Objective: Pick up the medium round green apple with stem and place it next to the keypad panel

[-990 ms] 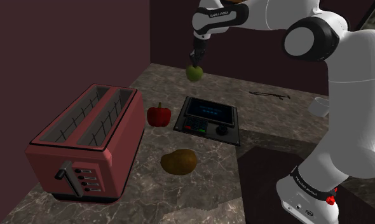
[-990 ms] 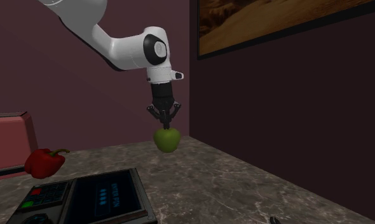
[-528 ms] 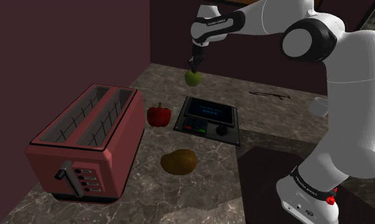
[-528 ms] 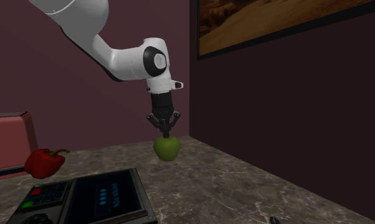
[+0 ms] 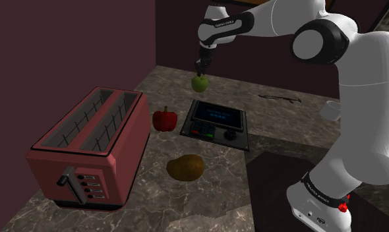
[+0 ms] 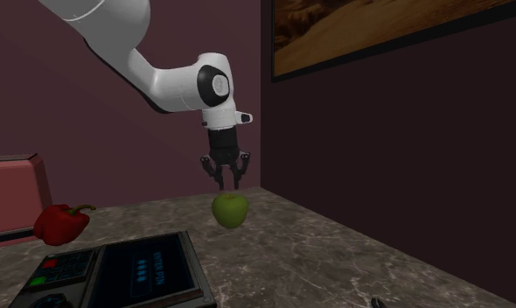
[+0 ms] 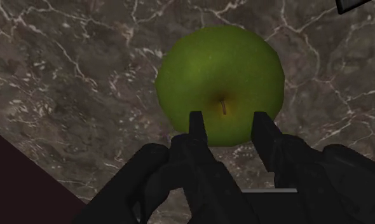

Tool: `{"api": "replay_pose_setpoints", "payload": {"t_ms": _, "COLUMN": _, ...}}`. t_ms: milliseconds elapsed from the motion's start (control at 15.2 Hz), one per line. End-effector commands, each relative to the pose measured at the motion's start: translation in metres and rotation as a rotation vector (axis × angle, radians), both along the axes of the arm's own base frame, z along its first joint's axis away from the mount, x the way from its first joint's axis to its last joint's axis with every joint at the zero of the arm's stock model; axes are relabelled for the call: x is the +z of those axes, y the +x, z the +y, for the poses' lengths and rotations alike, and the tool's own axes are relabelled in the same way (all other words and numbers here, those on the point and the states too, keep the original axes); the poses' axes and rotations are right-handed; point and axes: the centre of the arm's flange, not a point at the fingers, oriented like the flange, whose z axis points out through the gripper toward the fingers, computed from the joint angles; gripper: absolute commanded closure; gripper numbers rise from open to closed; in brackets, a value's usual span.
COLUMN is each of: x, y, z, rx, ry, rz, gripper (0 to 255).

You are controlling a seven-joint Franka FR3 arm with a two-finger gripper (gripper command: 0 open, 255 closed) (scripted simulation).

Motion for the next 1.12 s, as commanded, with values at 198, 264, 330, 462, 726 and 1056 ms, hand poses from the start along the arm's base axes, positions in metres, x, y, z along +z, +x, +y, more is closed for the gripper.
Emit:
{"api": "replay_pose_setpoints", "payload": {"t_ms": 198, "x": 0.000, "y": 0.000, "z": 0.000, "rx": 0.000, "ry": 0.000, "rz": 0.000, "gripper": 0}}
{"api": "replay_pose_setpoints", "payload": {"t_ms": 264, "x": 0.000, "y": 0.000, "z": 0.000, "rx": 0.000, "ry": 0.000, "rz": 0.000, "gripper": 0}}
{"api": "replay_pose_setpoints", "payload": {"t_ms": 330, "x": 0.013, "y": -0.002, "z": 0.001, "rx": 0.000, "ry": 0.000, "rz": 0.000, "gripper": 0}}
{"api": "replay_pose_setpoints", "payload": {"t_ms": 462, "x": 0.039, "y": -0.005, "z": 0.002, "rx": 0.000, "ry": 0.000, "rz": 0.000, "gripper": 0}}
{"api": "replay_pose_setpoints", "payload": {"t_ms": 726, "x": 0.050, "y": -0.007, "z": 0.003, "rx": 0.000, "ry": 0.000, "rz": 0.000, "gripper": 0}}
{"api": "replay_pose_setpoints", "payload": {"t_ms": 1056, "x": 0.050, "y": -0.007, "z": 0.003, "rx": 0.000, "ry": 0.000, "rz": 0.000, "gripper": 0}}
